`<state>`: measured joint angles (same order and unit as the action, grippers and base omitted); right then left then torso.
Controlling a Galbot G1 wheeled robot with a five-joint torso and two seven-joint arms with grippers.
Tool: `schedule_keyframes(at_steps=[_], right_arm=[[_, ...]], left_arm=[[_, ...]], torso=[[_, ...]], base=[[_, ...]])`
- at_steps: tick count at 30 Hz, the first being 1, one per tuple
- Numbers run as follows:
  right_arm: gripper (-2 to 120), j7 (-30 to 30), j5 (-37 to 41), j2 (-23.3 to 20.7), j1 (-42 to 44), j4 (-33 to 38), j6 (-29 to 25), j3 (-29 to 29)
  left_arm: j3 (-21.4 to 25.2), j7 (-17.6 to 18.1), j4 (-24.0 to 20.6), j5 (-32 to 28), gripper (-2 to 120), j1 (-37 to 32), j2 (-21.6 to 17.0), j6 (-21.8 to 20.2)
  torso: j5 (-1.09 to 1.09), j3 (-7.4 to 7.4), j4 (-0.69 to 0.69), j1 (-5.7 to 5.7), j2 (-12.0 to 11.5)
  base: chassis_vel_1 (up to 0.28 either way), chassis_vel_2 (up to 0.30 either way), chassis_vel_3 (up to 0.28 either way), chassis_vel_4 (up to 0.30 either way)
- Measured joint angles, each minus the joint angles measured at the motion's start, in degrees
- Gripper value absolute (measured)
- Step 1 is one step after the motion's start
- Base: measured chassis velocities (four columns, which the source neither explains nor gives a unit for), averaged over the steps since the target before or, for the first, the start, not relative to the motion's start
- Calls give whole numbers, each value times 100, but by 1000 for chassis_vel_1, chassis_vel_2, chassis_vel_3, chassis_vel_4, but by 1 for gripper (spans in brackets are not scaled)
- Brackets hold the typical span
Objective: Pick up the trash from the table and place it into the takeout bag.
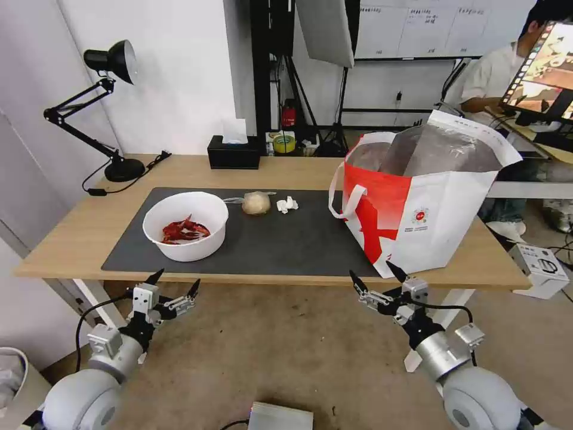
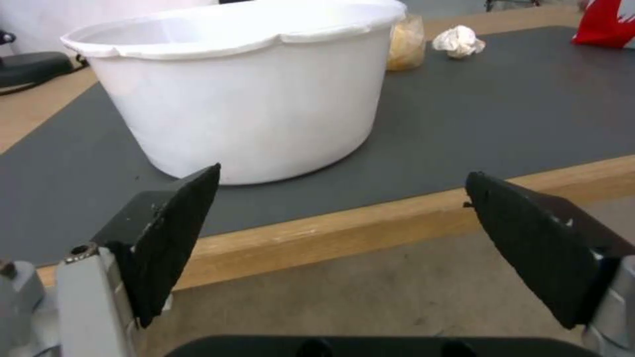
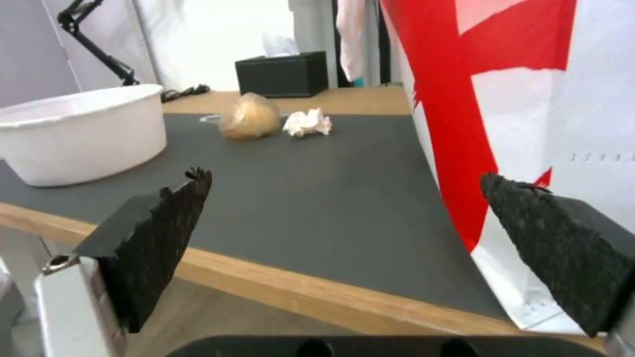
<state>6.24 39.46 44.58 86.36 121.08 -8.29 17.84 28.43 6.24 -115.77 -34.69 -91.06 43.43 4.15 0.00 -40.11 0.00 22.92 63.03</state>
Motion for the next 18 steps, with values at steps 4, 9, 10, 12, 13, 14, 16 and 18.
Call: schedule_keyframes(at_steps=[4,9,10,12,13,14,16,18], right_arm=[[100,-19,16,-23,17,0,14,-16],[100,-20,20,-2,15,0,31,-65],[100,-20,20,-2,15,0,31,-65],[100,-39,20,7,0,10,37,-108],[100,-85,12,6,-27,12,37,-122],[100,-85,12,6,-27,12,37,-122],[100,-208,25,-20,-190,12,37,-194],[100,-240,60,-33,-316,3,37,-247]], left_arm=[[-12,2,-1,32,100,-2,6,2],[-18,3,-13,36,100,-5,11,12],[-18,3,-13,36,100,-5,11,12],[-18,3,-21,34,100,-5,3,17],[-18,3,-23,30,100,-4,-3,18],[-18,3,-23,30,100,-4,-3,18],[-14,3,-27,19,100,0,-20,23],[-14,3,-27,15,100,3,-25,25]], torso=[[0,0,0,0,0],[0,0,0,0,0],[0,0,0,0,0],[0,0,1,0,0],[0,0,1,0,0],[0,0,1,0,0],[0,0,1,0,0],[0,0,0,0,0]], base=[[0,0,0,0],[0,0,0,0],[0,0,0,0],[0,0,0,0],[0,0,0,0],[0,0,0,0],[0,0,0,0],[0,0,0,0]])
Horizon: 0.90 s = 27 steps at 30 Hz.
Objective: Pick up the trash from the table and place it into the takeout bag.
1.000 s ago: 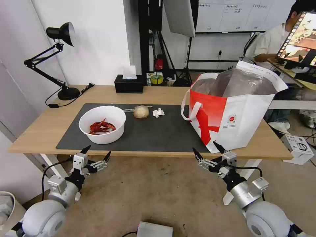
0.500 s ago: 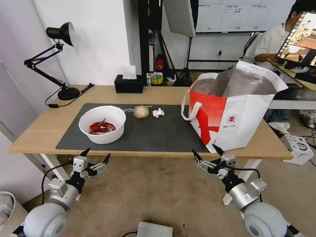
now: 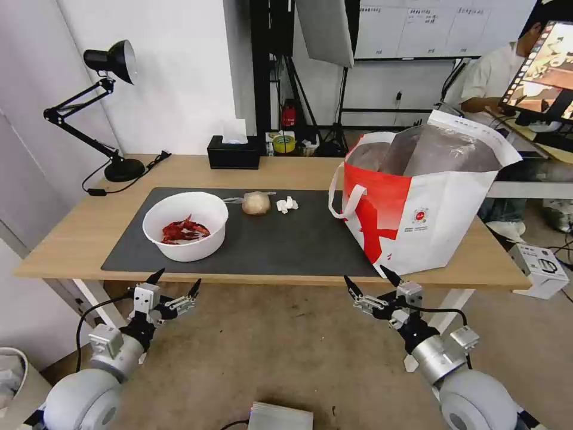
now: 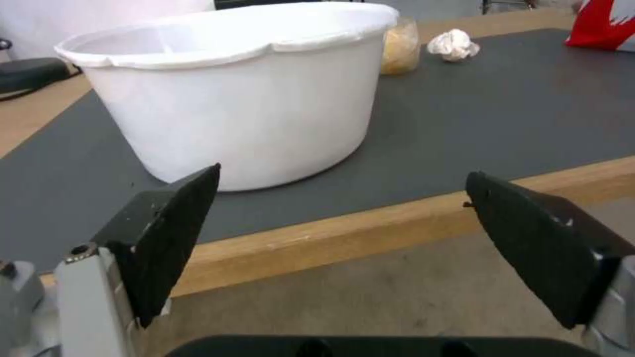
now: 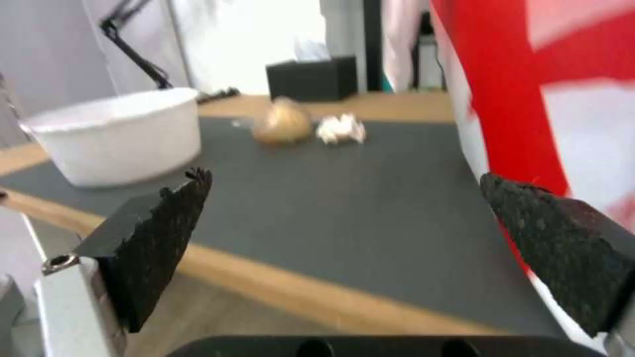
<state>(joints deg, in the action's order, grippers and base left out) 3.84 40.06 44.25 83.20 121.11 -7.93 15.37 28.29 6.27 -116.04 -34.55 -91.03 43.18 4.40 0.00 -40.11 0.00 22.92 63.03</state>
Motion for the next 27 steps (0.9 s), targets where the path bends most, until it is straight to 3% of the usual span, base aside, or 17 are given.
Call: schedule_keyframes(at_steps=[7,11,15,22,27], right_arm=[[100,-44,211,-53,-794,-61,287,-396],[100,16,379,-66,-1848,-362,728,-1116],[100,100,406,22,-2365,-552,913,-1579],[100,862,402,583,-3654,-1107,1678,-2762],[100,1460,399,821,-4070,-1243,2108,-3037]], left_arm=[[-154,-1,-12,-9,100,114,-62,6],[-149,1,-81,-24,100,116,-82,7],[-135,10,-124,-27,100,106,-83,7],[-58,20,-232,-39,100,41,-82,-72],[-46,26,-231,-59,100,39,-97,-76]], torso=[[0,0,1,0,-1],[0,0,0,1,-1],[0,0,-1,1,-1],[0,-1,-1,1,-1],[0,-1,-1,1,-1]], base=[[0,0,0,0],[0,0,0,0],[0,0,0,0],[0,0,0,0],[0,0,0,0]])
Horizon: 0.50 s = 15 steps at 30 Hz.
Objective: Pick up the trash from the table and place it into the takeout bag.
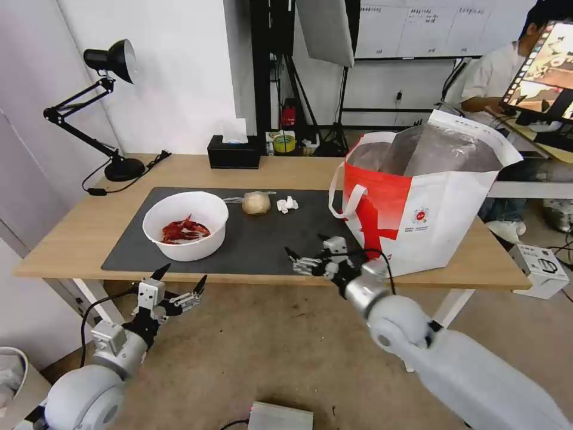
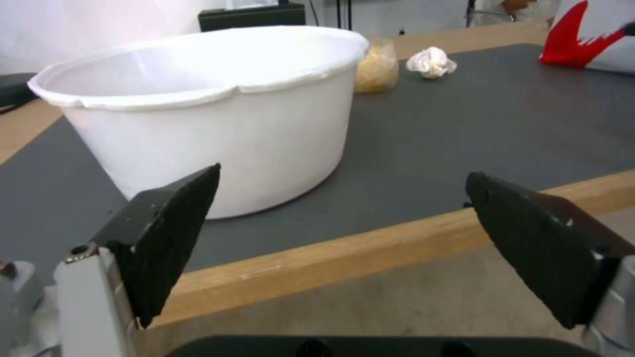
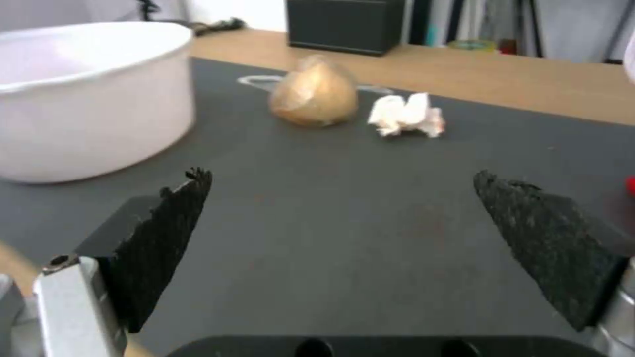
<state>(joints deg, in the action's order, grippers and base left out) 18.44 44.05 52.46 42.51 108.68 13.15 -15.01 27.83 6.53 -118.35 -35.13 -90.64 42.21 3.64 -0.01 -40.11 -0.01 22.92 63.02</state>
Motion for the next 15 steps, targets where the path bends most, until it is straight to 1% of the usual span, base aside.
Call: schedule_keyframes(at_steps=[1,2,4,8,10,11,15], right_arm=[[100,226,16,99,-165,-39,156,-101],[100,226,16,99,-165,-39,156,-101],[100,526,38,275,-510,-219,366,-275],[100,665,118,449,-809,-456,478,-382],[100,780,224,683,-1100,-740,607,-480],[100,780,224,683,-1100,-740,607,-480],[100,1023,347,1226,-1486,-1362,823,-676]], left_arm=[[0,1,9,-17,100,0,-3,-1],[0,1,9,-17,100,0,-3,-1],[0,5,28,-48,100,6,-4,-2],[-4,5,38,-59,100,10,2,-8],[-15,5,50,-61,100,15,24,-12],[-15,5,50,-61,100,15,24,-12],[-19,4,61,-61,100,25,55,-14]], torso=[[0,0,0,0,0],[0,0,0,0,0],[0,0,0,0,0],[0,0,0,0,0],[-1,0,1,0,0],[-1,0,1,0,0],[0,0,0,0,0]], base=[[0,0,0,0],[0,0,0,0],[0,0,0,0],[0,0,0,0],[0,0,0,0],[0,0,0,0],[0,0,0,0]])
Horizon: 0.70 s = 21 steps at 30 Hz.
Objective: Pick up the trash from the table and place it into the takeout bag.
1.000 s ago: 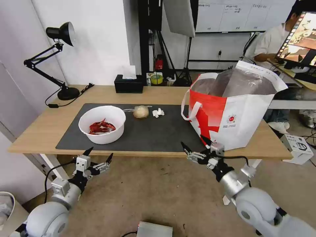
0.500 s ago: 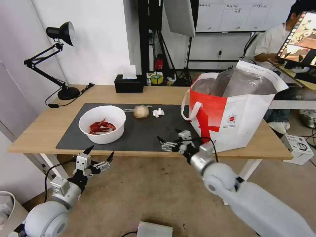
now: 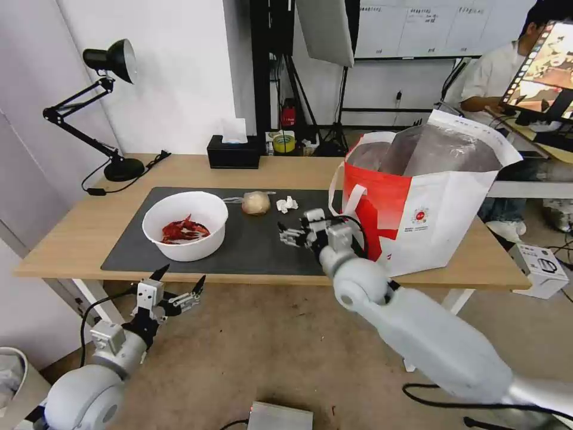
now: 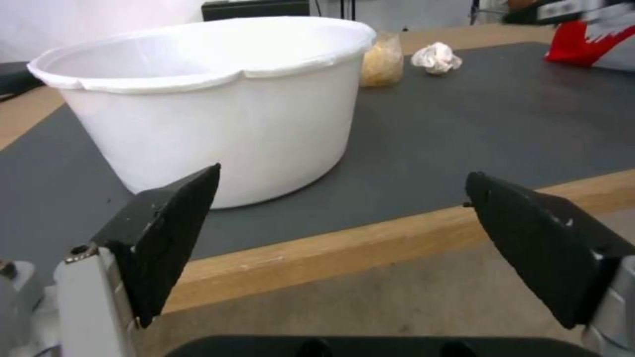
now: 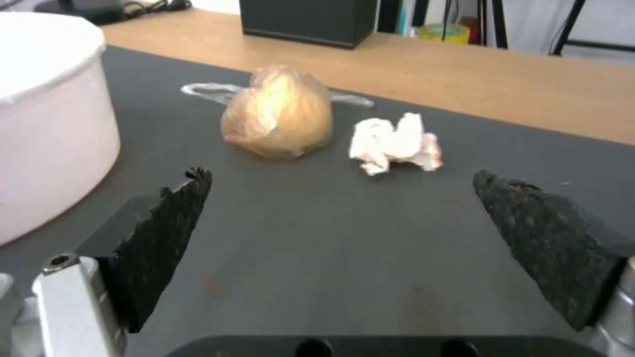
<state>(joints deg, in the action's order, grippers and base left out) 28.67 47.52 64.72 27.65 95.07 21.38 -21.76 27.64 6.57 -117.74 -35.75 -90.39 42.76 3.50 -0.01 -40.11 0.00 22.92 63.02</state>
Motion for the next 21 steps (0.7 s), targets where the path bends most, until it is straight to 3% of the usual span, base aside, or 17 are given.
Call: schedule_keyframes(at_steps=[21], right_arm=[[100,901,-751,1761,-562,-2086,431,325]], left_arm=[[30,-33,57,131,100,-70,143,65]], torso=[[0,0,0,0,1]], base=[[0,0,0,0]])
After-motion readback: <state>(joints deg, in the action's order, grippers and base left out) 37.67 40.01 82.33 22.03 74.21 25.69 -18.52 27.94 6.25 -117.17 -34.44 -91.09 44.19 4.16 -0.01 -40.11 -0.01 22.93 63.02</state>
